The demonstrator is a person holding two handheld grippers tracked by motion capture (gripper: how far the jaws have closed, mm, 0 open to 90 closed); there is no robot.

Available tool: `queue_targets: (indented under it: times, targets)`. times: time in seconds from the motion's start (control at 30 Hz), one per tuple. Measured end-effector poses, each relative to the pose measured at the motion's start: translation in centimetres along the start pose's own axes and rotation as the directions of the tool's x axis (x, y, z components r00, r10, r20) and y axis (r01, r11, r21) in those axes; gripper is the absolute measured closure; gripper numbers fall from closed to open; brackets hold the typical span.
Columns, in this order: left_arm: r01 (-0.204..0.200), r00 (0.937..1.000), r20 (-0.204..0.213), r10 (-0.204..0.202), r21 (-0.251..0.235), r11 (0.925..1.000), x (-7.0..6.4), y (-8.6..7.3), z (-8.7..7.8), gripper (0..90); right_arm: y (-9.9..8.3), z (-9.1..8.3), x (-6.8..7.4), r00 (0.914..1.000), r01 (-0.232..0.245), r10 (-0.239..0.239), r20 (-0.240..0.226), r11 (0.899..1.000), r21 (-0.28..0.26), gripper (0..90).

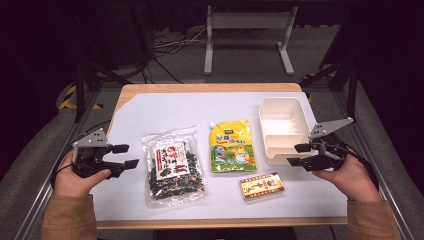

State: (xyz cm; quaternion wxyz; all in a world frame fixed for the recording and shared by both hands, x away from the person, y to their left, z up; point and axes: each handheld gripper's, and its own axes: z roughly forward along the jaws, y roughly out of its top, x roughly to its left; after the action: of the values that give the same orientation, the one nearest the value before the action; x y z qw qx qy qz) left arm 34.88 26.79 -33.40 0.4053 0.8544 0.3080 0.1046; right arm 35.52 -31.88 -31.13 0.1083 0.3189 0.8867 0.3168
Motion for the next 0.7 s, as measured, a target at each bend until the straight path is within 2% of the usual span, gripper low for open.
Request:
queue_targets:
  times: [0.13, 0.27, 0.43, 0.5, 0.57, 0.6, 0.63, 0.7]
  targets:
    - [0.006, 0.9999, -0.013, -0.007, -0.016, 0.9998, 0.1, 0.0, -0.3, 35.1, 0.1, 0.0, 0.0, 1.0, 0.01, -0.01, 0.002, 1.0, -0.002, 43.2]
    - [0.024, 0.9993, -0.029, -0.024, -0.011, 0.9997, 0.3, 0.3, -0.5, 33.8, 0.3, -0.1, 0.1, 1.0, 0.009, -0.009, 0.002, 1.0, 0.002, 43.5]
    - [0.081, 0.9956, -0.044, -0.083, -0.028, 0.9963, 1.0, 0.8, -0.3, 31.2, 0.5, 0.2, 0.2, 0.9993, 0.035, -0.036, 0.013, 0.999, 0.041, 43.4]
    - [0.08, 0.9955, -0.049, -0.081, -0.033, 0.9963, 1.3, 0.9, -0.2, 30.1, 0.5, 0.3, 0.2, 0.9991, 0.038, -0.039, 0.016, 0.998, 0.047, 43.3]
    - [0.1, 0.9932, -0.055, -0.102, -0.042, 0.9941, 1.7, 1.1, 0.1, 28.9, 0.3, 0.4, 0.2, 0.9989, 0.044, -0.045, 0.014, 0.997, 0.059, 43.5]
    - [0.103, 0.9914, -0.075, -0.107, -0.061, 0.9929, 2.0, 1.4, 0.5, 25.3, 0.1, 0.4, 0.2, 0.9989, 0.043, -0.044, 0.018, 0.997, 0.062, 43.5]
    - [0.103, 0.9914, -0.075, -0.107, -0.061, 0.9929, 2.0, 1.4, 0.5, 25.3, 0.1, 0.4, 0.2, 0.9989, 0.043, -0.044, 0.018, 0.997, 0.062, 43.5]
    - [0.127, 0.9882, -0.079, -0.131, -0.05, 0.9906, 2.1, 1.8, 0.9, 25.2, 0.1, 0.5, 0.2, 0.9988, 0.044, -0.046, 0.018, 0.997, 0.065, 43.4]
